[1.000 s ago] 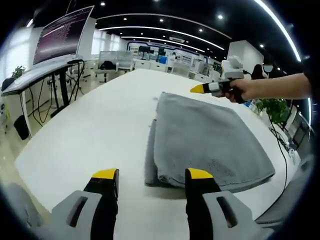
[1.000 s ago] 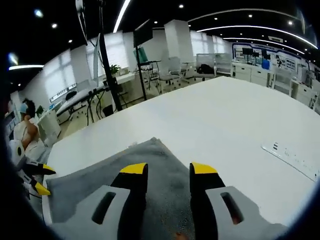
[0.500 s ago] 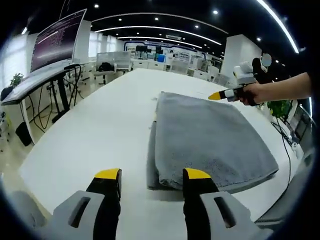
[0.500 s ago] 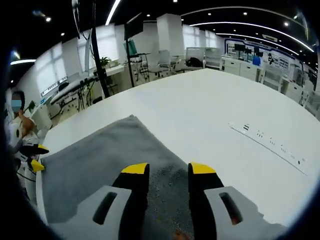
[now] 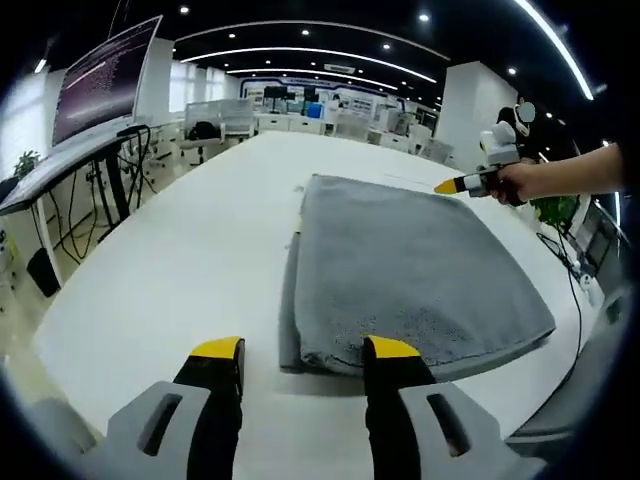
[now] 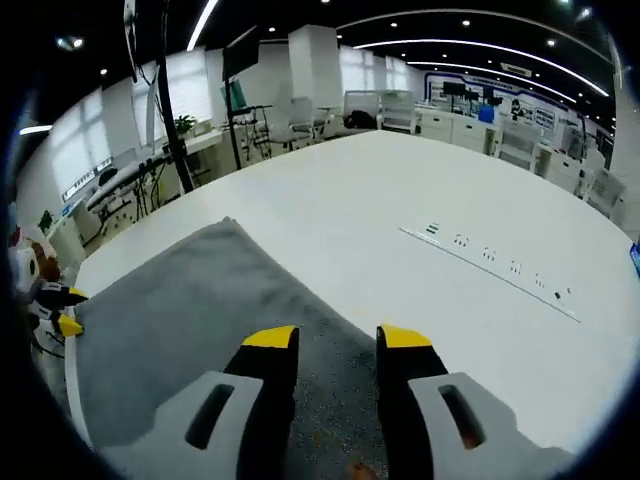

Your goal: Fold the towel on the table until its edges align and the towel forms a compact rectangular stack.

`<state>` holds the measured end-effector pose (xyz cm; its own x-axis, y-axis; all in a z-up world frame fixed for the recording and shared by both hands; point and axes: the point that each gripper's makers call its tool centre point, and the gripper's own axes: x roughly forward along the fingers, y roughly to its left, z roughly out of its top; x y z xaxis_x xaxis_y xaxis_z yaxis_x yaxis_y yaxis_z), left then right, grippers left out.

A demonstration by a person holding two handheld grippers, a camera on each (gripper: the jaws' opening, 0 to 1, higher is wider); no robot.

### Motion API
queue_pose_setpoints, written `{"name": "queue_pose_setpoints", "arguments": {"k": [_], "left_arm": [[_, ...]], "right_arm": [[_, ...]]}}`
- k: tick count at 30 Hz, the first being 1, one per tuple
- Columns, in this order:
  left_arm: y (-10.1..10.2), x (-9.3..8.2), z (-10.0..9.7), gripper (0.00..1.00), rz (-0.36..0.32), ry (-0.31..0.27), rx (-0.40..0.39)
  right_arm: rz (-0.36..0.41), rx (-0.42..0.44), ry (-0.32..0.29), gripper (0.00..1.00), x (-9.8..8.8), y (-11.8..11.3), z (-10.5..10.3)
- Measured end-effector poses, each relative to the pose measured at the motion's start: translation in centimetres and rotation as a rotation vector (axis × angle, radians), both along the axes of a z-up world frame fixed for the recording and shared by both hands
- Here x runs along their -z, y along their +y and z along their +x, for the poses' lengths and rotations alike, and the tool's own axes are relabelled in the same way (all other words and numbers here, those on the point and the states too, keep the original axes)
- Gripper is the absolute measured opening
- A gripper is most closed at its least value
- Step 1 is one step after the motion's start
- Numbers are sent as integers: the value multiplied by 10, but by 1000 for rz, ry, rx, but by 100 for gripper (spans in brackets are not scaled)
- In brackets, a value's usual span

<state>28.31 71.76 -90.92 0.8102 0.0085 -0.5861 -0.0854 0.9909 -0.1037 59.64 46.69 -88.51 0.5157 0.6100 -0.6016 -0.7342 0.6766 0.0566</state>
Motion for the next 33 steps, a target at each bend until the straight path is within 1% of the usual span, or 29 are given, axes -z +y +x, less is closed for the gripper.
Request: {"name": "queue_pose_setpoints", "arguments": {"k": [4, 6, 7, 12, 14, 19, 22, 24, 29, 33], "left_arm": [[1, 0, 2, 49, 0, 4, 1], [1, 0, 3, 46, 4, 6, 1], [4, 1, 3, 45, 8, 8, 2], [9, 1, 3, 44, 26, 16, 2], [11, 1, 3, 39, 41, 21, -7], [11, 0, 3, 38, 56, 31, 6], [11, 2, 3, 36, 64, 35, 16], [10, 2, 5, 35, 61, 34, 12], [9, 2, 5, 33, 65, 32, 13], [4, 3, 6, 27, 61, 31, 34]], "right_arm": [[9, 45, 8, 30, 1, -18, 3], [19, 65, 6, 29, 1, -26, 6], [16, 69, 4, 29, 0, -28, 6], [11, 93, -4, 28, -1, -44, 8], [3, 102, -8, 28, -2, -50, 8], [-10, 128, -12, 27, 0, -67, 9], [-17, 164, -1, 26, 3, -76, 9], [-3, 180, 6, 26, 3, -78, 8], [-19, 184, 14, 24, 8, -79, 6], [-22, 189, 30, 19, 14, -77, 3]]}}
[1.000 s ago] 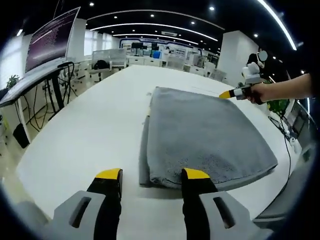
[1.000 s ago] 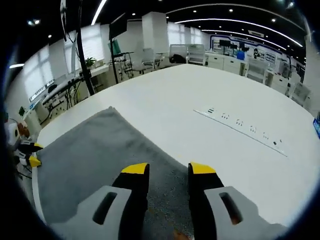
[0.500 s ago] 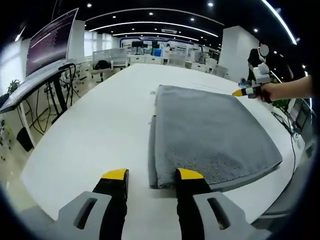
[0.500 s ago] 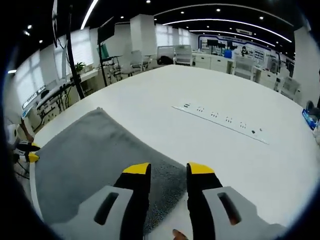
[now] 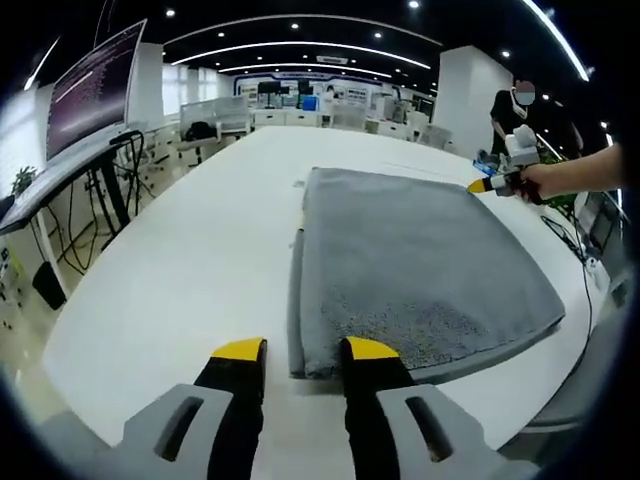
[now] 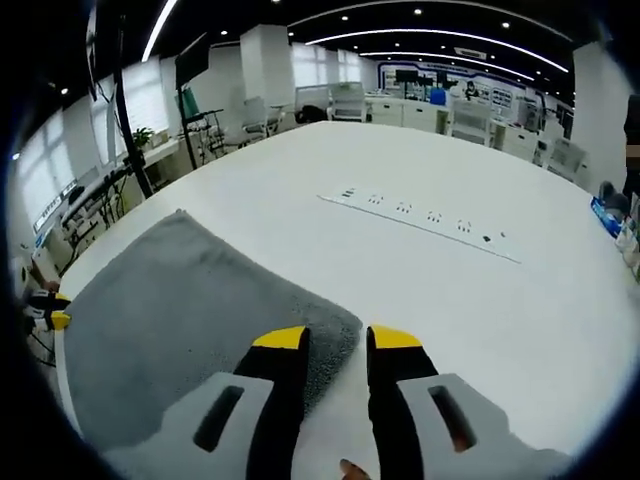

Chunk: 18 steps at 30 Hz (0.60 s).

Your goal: Fold the towel on the table until its edges align and the towel forms a compact rectangular stack.

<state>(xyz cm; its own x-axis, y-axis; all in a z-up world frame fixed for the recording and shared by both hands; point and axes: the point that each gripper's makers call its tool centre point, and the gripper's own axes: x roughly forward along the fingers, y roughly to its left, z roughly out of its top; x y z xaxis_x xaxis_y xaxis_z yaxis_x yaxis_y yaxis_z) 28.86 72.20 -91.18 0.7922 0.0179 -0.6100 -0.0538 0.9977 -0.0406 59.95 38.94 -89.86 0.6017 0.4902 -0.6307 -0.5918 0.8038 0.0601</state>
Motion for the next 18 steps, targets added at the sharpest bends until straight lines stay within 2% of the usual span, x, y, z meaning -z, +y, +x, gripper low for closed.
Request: {"name": "queue_pose_setpoints", "arguments": {"k": [4, 7, 10, 14, 18], "left_arm": [[-11, -4, 1, 21, 6, -1, 13], [-11, -3, 1, 20, 6, -2, 9], [-11, -4, 0, 18, 17, 6, 0], [-19, -5, 2, 10, 22, 8, 15], [-20, -5, 1, 8, 9, 7, 15]], "right_arm": [[-19, 18, 27, 15, 11, -2, -3], [-33, 15, 31, 11, 15, -1, -7], [-38, 22, 27, 10, 16, -2, -6], [-49, 4, 30, 7, 16, -2, -6], [-42, -9, 34, 4, 17, -2, -4]]}}
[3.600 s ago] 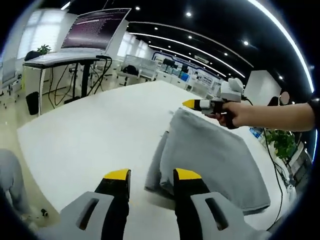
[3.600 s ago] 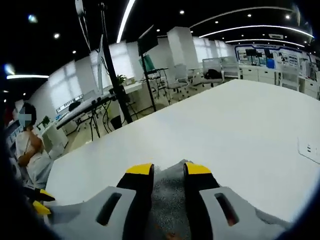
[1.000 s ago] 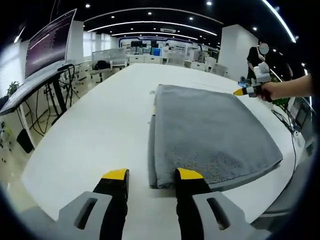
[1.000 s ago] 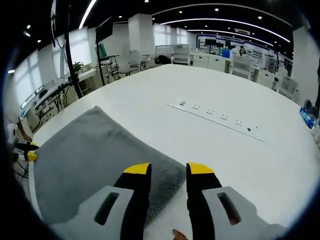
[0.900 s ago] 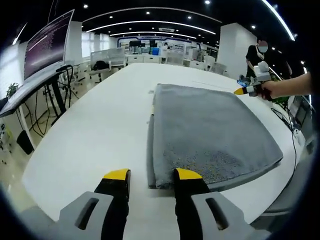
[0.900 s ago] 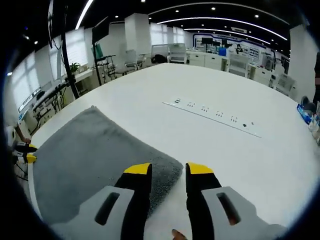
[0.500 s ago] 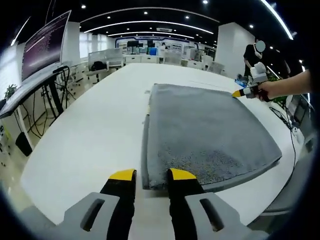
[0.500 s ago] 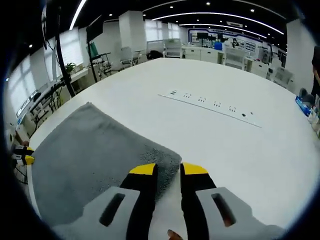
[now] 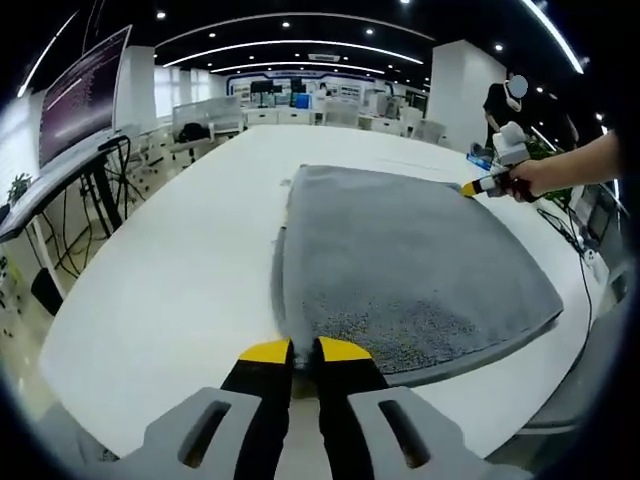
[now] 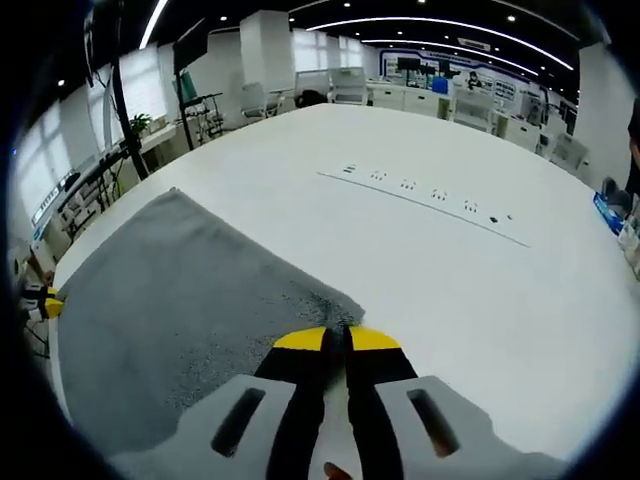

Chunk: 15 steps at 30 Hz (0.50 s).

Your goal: Fold the towel on the table until its edges align and the towel forms a compact rectangular stack.

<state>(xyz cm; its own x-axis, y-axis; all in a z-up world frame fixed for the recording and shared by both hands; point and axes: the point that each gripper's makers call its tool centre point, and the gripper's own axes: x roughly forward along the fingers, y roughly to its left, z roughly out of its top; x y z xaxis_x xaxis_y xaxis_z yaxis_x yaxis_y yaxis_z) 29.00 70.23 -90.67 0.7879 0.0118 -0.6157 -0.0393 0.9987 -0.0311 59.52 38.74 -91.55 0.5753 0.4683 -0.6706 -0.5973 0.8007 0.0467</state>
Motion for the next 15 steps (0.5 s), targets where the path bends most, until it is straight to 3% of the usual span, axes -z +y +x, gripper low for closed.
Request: {"name": "queue_pose_setpoints", "arguments": {"k": [5, 15], "left_arm": [[-3, 0, 1, 7, 8, 20, 30], [-37, -3, 9, 7, 35, 40, 125]], "right_arm": [[42, 36, 16, 2, 1, -4, 3], [-3, 41, 2, 2, -1, -29, 9]]}}
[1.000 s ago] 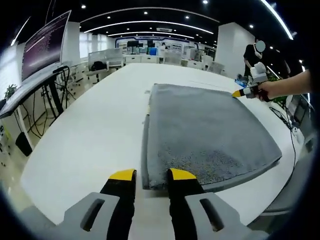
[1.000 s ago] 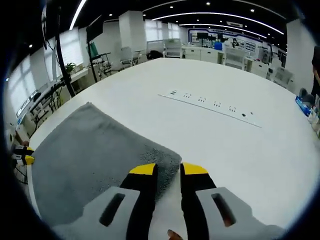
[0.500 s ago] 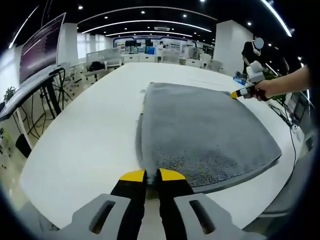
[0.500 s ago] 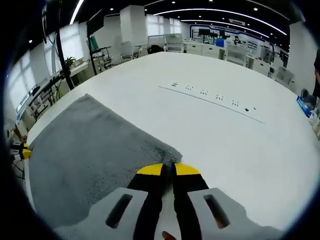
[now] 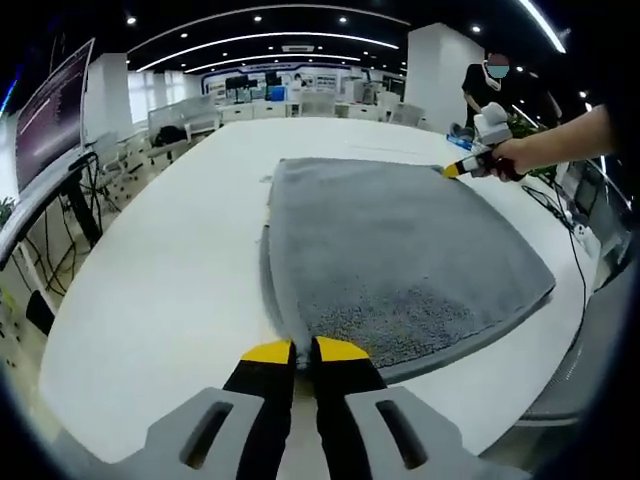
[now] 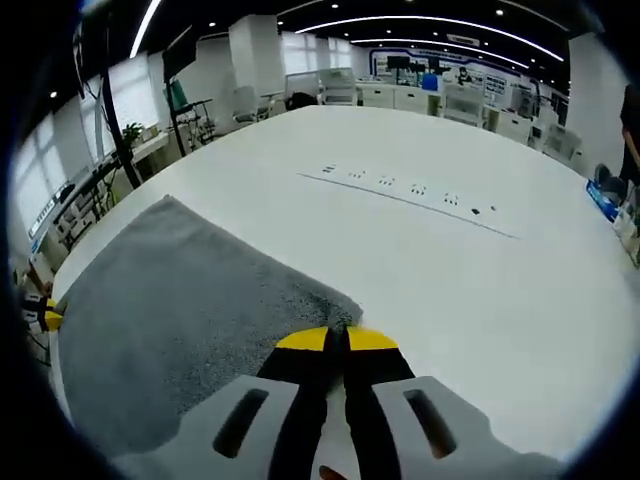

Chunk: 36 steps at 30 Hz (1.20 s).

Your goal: Fold the towel on the table until its edges align and the towel forms a compact rectangular stack.

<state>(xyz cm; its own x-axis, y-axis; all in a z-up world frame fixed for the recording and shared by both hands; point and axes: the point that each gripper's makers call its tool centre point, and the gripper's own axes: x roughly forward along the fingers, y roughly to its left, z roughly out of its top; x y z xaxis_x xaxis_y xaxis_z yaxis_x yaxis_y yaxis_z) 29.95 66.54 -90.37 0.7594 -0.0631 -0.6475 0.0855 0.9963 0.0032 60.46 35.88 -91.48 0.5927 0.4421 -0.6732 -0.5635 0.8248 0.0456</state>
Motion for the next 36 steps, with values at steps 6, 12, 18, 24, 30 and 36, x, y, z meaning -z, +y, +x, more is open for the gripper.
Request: {"name": "queue_pose_setpoints", "arguments": {"k": [6, 12, 18, 24, 30, 36], "left_arm": [[-27, 2, 12, 7, 48, 10, 126], [-58, 7, 25, 7, 16, 21, 200], [-99, 10, 29, 7, 5, 19, 297], [-137, 12, 29, 7, -11, 27, 367], [-168, 11, 27, 7, -13, 31, 425], [-173, 11, 27, 7, -15, 32, 422]], "right_arm": [[-39, 8, 2, 2, 1, -36, 8], [-66, 57, 19, 2, -2, -70, 6], [-115, 60, 22, 2, -5, -105, 4], [-138, 66, 30, 2, -7, -137, 5], [-141, 75, 33, 2, -6, -161, 11], [-119, 79, 19, 2, -6, -164, 12]]}}
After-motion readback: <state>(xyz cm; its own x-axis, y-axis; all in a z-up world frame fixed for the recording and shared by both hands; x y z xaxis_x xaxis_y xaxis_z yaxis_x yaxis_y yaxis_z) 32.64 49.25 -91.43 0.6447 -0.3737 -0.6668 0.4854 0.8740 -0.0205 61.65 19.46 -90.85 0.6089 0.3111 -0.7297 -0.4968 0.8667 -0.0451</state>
